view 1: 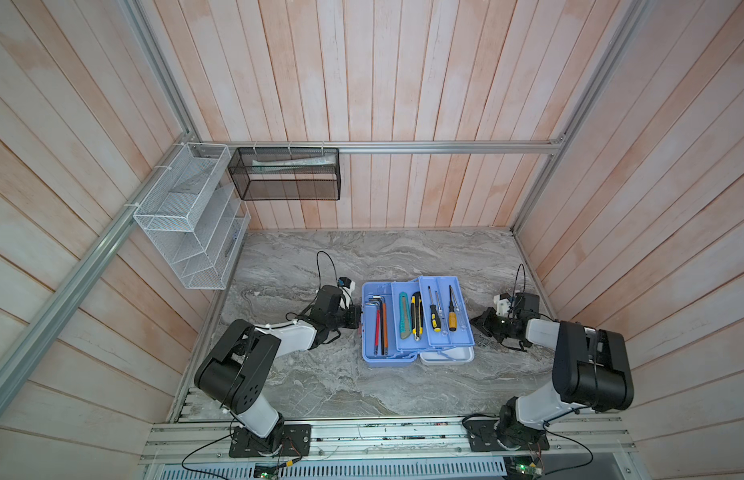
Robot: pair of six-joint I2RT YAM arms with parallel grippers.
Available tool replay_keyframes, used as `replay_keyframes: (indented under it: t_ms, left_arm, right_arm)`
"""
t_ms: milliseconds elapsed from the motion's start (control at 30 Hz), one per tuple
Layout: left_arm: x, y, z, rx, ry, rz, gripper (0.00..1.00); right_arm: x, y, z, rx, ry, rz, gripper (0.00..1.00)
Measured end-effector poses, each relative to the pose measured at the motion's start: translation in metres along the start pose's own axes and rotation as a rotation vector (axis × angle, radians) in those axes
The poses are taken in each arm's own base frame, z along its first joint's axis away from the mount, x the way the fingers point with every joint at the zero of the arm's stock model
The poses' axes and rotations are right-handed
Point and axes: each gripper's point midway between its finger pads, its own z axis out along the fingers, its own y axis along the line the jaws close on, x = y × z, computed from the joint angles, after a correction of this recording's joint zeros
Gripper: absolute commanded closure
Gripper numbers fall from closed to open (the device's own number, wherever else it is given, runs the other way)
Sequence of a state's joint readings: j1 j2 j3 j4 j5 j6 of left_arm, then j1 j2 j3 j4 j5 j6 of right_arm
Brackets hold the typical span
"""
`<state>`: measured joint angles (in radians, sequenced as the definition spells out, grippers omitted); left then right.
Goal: Pack the tool kit
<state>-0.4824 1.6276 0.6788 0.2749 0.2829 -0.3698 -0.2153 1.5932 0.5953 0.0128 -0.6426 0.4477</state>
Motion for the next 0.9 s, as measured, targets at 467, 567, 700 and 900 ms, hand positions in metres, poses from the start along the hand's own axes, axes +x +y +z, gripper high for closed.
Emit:
replay_keyframes:
  t_ms: [467, 567, 700, 900]
  left_arm:
    - [0.009, 0.004, -0.003, -0.012, 0.01, -0.012, 1.0]
    - [0.009, 0.004, -0.003, -0.012, 0.01, -0.012, 1.0]
    - [0.009, 0.004, -0.003, -0.01, 0.012, -0.013, 1.0]
    - [0.01, 0.004, -0.003, -0.009, 0.014, -0.021, 1.0]
  right_arm:
    - [0.0, 0.031, 0.028, -0.151, 0.054, -0.076, 1.0]
    - [0.003, 0.033, 0.028, -0.178, 0.057, -0.064, 1.0]
    - [0.007, 0.041, 0.024, -0.225, 0.065, -0.059, 1.0]
    - [0.002, 0.061, 0.005, -0.276, 0.016, -0.088, 1.0]
